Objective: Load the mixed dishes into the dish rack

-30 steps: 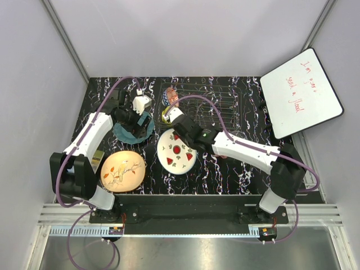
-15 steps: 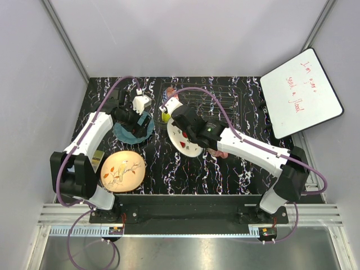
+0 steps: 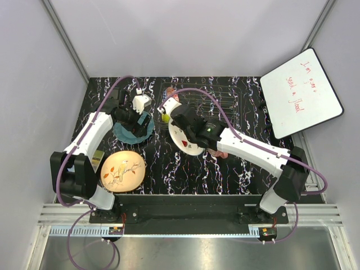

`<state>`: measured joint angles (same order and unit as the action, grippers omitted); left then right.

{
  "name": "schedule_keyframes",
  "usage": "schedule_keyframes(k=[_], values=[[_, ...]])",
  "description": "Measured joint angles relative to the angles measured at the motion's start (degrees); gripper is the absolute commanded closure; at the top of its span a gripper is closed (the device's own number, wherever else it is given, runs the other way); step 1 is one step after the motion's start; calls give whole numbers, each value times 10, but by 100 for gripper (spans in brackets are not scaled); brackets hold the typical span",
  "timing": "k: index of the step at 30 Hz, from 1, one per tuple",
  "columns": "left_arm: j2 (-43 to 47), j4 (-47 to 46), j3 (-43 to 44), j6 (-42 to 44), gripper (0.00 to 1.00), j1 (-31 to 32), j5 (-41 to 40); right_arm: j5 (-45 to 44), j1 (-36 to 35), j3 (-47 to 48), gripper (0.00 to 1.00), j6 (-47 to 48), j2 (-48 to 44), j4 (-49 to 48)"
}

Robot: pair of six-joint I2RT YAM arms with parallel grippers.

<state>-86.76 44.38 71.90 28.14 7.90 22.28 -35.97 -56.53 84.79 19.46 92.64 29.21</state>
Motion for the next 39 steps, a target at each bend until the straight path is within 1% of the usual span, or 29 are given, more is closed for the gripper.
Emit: schedule_keyframes(k=[6,11,15,18,22,23,24,25,26,28,29,31,33,36,39], values=[[0,-6,-3,0,3,-2,0,-21,0,33,100,53,0,-26],[0,-7,-13,0,3,-4,-1,-56,-1,76,100,104,0,-97],[0,-8,-16,0,3,-4,-2,-76,1,88,100,144,-2,-146],[0,-8,-16,0,3,-4,-2,-75,12,95,100,148,-2,-153],[0,-8,-16,-2,3,-4,-1,-69,42,96,100,104,-1,-136],[0,-8,-16,-3,3,-4,0,-66,49,96,98,85,0,-125],[0,-9,-16,-5,3,-4,2,-64,54,96,93,56,2,-109],[0,-8,-16,-7,3,-4,3,-59,57,96,85,26,3,-85],[0,-8,-16,-8,4,-4,6,-47,58,96,68,-1,3,-64],[0,-6,-16,-10,4,-4,14,-17,58,92,53,-74,3,-12],[0,-4,-16,-10,4,-4,17,4,58,80,39,-108,-3,3],[2,4,-16,-2,5,0,22,52,58,34,28,-169,-28,25],[7,12,-16,15,5,8,21,103,58,-29,24,-221,-73,53],[19,19,-26,46,5,30,10,178,58,-108,22,-289,-149,85],[30,27,-44,82,5,61,-12,242,58,-165,22,-353,-216,100]])
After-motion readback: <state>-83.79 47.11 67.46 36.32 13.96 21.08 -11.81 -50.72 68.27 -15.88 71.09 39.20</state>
